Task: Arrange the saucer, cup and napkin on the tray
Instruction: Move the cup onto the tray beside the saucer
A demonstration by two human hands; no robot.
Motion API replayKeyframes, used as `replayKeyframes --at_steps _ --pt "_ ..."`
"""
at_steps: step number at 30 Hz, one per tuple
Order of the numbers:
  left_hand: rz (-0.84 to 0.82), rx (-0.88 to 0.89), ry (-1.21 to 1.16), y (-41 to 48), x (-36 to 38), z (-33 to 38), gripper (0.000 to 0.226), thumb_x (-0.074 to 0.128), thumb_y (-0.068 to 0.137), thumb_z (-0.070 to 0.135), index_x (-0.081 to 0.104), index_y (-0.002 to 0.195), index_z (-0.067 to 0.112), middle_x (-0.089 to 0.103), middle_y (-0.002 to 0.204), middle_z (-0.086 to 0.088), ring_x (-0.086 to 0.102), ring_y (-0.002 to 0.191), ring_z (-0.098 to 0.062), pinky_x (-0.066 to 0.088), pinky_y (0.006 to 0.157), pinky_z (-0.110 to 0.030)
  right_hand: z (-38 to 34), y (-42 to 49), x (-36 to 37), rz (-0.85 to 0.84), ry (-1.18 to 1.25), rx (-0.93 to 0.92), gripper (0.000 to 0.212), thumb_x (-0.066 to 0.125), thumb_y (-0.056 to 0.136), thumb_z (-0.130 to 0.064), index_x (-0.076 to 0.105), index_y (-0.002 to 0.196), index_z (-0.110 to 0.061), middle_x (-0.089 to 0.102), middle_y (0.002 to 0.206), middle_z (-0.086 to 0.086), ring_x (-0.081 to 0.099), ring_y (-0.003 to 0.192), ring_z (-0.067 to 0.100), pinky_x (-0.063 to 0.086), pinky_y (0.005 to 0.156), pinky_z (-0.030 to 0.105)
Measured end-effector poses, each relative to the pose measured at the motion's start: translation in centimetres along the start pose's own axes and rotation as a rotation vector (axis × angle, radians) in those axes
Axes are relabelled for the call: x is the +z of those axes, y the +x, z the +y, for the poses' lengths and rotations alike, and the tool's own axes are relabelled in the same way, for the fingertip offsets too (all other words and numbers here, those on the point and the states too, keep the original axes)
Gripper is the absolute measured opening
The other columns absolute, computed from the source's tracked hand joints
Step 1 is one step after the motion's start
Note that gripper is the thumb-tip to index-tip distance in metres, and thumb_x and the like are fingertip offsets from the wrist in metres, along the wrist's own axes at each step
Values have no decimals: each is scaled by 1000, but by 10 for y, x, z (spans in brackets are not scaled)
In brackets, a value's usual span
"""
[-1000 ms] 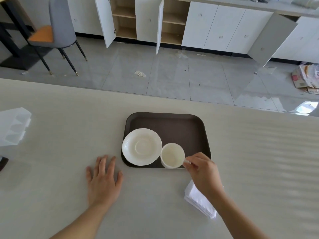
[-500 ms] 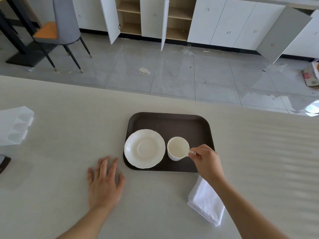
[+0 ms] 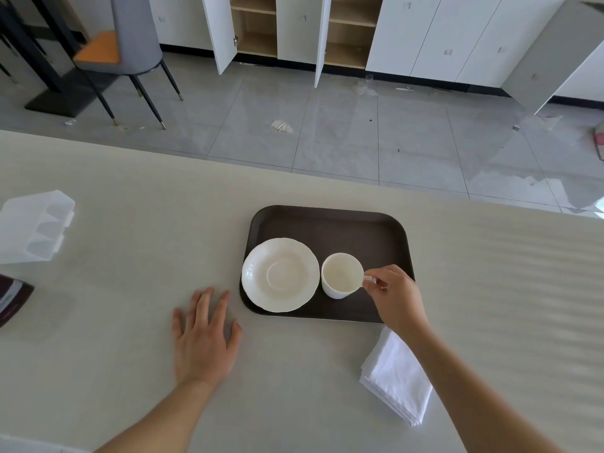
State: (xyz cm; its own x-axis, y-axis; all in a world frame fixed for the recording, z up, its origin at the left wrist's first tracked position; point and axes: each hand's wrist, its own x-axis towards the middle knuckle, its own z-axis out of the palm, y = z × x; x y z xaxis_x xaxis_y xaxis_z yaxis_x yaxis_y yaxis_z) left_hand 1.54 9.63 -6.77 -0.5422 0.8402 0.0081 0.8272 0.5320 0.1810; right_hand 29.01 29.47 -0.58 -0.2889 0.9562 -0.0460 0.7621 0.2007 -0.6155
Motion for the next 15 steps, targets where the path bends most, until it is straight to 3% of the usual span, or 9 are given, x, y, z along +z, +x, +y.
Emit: replayKeyframes --at_steps 8,15 --pt "-6 -1 8 0 2 -2 60 36 85 42 48 140 22 38 151 -8 31 143 -27 15 119 -56 1 -2 0 -9 34 47 30 69 92 -25 68 120 -15 66 109 2 62 88 15 55 79 29" --pt "-6 -7 6 0 0 0 61 35 85 43 47 141 22 38 151 -8 30 143 -27 15 119 -56 5 -11 -11 5 77 68 33 70 91 -20 64 123 -16 65 103 -4 62 80 4 40 66 8"
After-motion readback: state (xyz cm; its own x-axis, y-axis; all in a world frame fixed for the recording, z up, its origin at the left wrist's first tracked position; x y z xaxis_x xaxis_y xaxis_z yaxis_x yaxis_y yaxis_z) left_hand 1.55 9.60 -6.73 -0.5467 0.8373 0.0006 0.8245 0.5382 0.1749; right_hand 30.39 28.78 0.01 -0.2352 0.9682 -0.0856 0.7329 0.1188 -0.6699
